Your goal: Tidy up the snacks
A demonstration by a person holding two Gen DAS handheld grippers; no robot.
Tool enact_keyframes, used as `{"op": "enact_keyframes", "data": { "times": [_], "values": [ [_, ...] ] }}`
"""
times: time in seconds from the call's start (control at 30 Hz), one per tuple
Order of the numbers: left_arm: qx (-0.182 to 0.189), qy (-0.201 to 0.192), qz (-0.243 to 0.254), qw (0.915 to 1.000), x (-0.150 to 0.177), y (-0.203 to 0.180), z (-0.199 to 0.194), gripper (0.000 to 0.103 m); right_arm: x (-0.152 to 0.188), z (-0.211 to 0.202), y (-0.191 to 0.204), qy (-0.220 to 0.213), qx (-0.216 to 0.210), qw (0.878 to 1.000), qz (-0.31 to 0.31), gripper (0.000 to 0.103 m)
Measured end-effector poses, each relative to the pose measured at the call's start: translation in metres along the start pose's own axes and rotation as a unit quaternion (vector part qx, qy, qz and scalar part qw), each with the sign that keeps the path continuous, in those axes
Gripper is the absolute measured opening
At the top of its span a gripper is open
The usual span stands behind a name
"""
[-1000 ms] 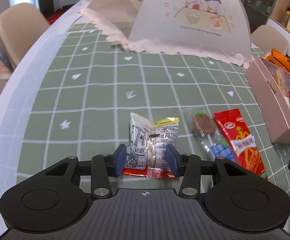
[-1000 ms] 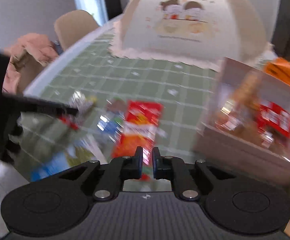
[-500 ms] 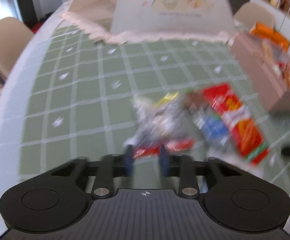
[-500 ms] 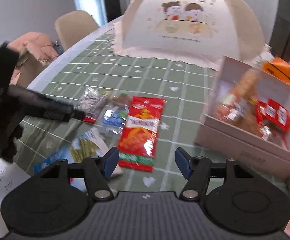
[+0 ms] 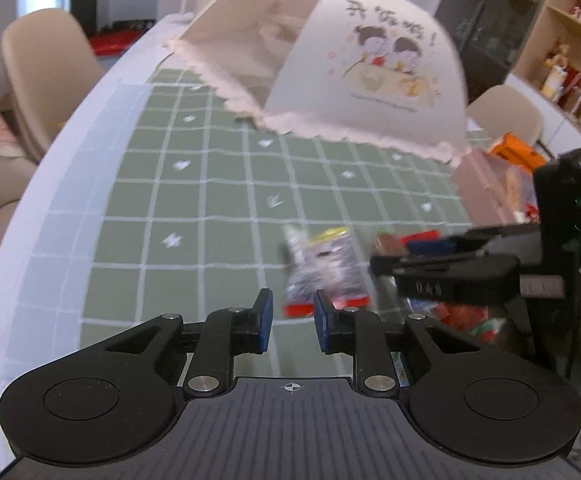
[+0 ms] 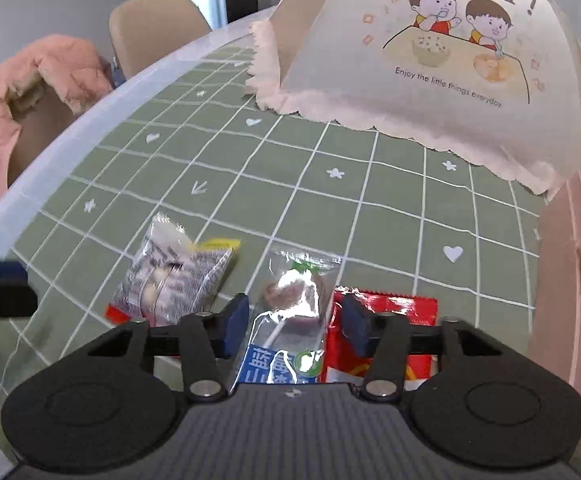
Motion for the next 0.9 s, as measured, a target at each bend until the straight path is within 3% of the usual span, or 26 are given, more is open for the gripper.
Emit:
{"op": "enact_keyframes", "data": {
  "times": [0.1, 0.2, 0.33, 0.43, 0.5, 0.53, 0.57, 0.6, 0.63, 0.67, 0.8, 0.9],
  "values": [
    [0.003, -0.001, -0.001, 1.0, -0.015, -0.01, 0.017, 0.026, 0.013, -0.03, -0.004, -0.003, -0.03, 0.999, 0.018, 0.034],
    [-0.015, -0.007, -0.01, 0.9998, -0.03, -0.022, 0.033, 0.027, 0.032, -0.067, -0.021, -0.027, -0.024, 0.999, 0.036, 0.034],
    [-0.08, 0.005, 0.062, 0.9948, -0.034, -0.049, 0.055, 0.029, 0.071, -0.099, -0.053, -0.051, 0.041, 0.997, 0.043, 0.034],
    [-0.115, 0.042, 0.122, 0.985, -0.023, -0.068, 0.081, 0.034, 0.107, -0.093, -0.08, -0.024, 0.076, 0.995, 0.067, 0.034],
    [-0.137, 0.035, 0.156, 0.9776, -0.021, -0.076, 0.085, 0.037, 0.129, -0.082, -0.099, 0.001, 0.084, 0.991, 0.102, 0.034],
    [-0.142, 0.036, 0.165, 0.9752, -0.021, -0.079, 0.087, 0.044, 0.137, -0.078, -0.106, 0.01, 0.084, 0.989, 0.117, 0.035],
    [-0.137, 0.042, 0.171, 0.9748, -0.02, -0.083, 0.089, 0.056, 0.145, -0.073, -0.112, 0.017, 0.077, 0.988, 0.134, 0.04],
    [-0.125, 0.048, 0.178, 0.9749, -0.019, -0.086, 0.092, 0.063, 0.15, -0.071, -0.115, 0.016, 0.067, 0.987, 0.147, 0.044],
    [-0.111, 0.055, 0.185, 0.975, -0.018, -0.089, 0.093, 0.071, 0.154, -0.073, -0.116, 0.003, 0.061, 0.986, 0.154, 0.056],
    [-0.095, 0.059, 0.187, 0.9759, -0.017, -0.092, 0.093, 0.073, 0.156, -0.072, -0.116, 0.004, 0.058, 0.985, 0.16, 0.075],
    [-0.054, 0.032, 0.147, 0.9872, -0.018, -0.087, 0.074, 0.066, 0.161, -0.069, -0.11, -0.001, 0.068, 0.986, 0.154, 0.081],
    [-0.066, -0.008, 0.057, 0.9962, -0.024, -0.055, 0.055, 0.062, 0.163, -0.065, -0.104, -0.01, 0.084, 0.986, 0.142, 0.087]
  ]
}}
Point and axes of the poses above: each gripper's, at about its wrist camera, not at the fingertips, and z roughly the way its jaws point, y to its left, x to its underside, the point moved 9 cm from there along z, roughly the way its jaws point, and after that the axes turned 10 degrees about y, right-handed, at the moved point
